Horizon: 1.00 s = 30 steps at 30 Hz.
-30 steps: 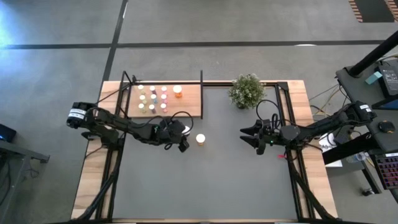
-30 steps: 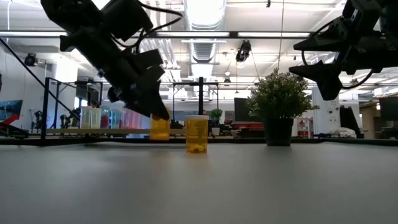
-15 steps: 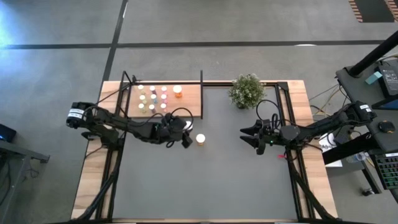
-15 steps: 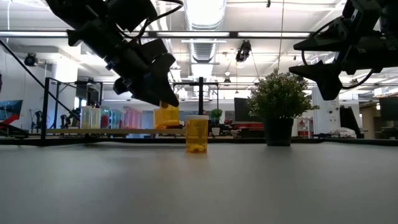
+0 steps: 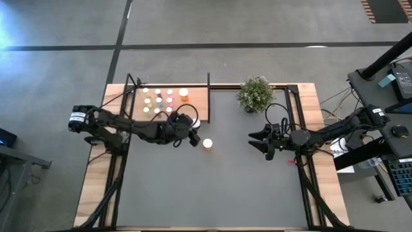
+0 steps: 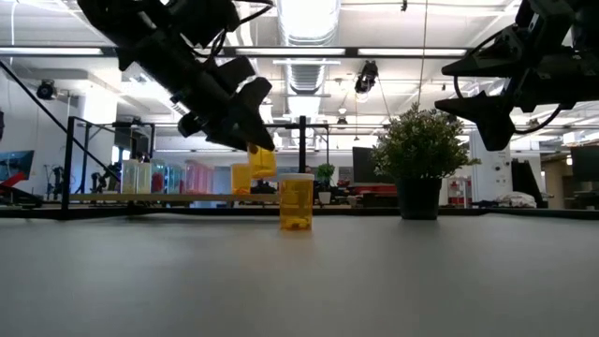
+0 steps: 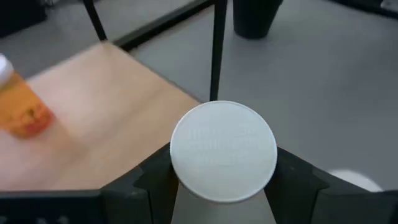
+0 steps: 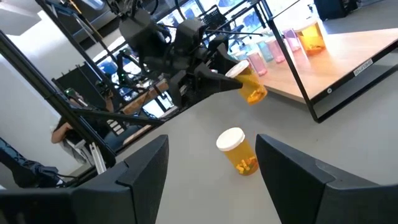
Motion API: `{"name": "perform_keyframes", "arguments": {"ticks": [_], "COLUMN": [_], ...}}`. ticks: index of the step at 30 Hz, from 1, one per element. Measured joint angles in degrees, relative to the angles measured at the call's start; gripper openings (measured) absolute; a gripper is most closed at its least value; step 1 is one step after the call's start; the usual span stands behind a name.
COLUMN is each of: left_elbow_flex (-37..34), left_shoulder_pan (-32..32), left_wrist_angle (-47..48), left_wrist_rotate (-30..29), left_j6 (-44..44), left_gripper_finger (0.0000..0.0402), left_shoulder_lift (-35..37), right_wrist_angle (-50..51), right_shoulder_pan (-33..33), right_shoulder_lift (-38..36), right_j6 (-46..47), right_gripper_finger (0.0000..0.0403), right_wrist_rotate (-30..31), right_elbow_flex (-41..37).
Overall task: Pick and place medicine bottles onto shelf by color
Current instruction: Put the left orange pill bottle on the shelf aligned with the other orange pill bottle
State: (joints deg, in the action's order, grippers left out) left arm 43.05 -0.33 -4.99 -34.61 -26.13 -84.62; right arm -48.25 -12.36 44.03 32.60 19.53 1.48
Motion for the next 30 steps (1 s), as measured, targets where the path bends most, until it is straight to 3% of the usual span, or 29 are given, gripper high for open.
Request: {"name": "perform_keyframes", "arguments": {"ticks": [19, 30], "left_elbow_flex": [-0.1, 1.0], "left_shoulder_pan": [8.8, 12.8], "left_wrist_angle": [-5.8, -11.0], "left_wrist_rotate": [0.0, 0.1], "left_j6": [1.2, 1.6], "left_gripper_finger": [0.018, 0.018], "left_shoulder_lift": [0.0, -4.4], "right_wrist_angle": [0.0, 0.0], "right_shoulder_pan": [0.0, 0.0], "right_shoulder_lift": [0.0, 0.0], "right_j6": [0.0, 0.0], "right_gripper_finger": [0.0231, 0.0231], "right_wrist_rotate": [0.0, 0.0], "right_elbow_flex": [0.0, 0.0]}}
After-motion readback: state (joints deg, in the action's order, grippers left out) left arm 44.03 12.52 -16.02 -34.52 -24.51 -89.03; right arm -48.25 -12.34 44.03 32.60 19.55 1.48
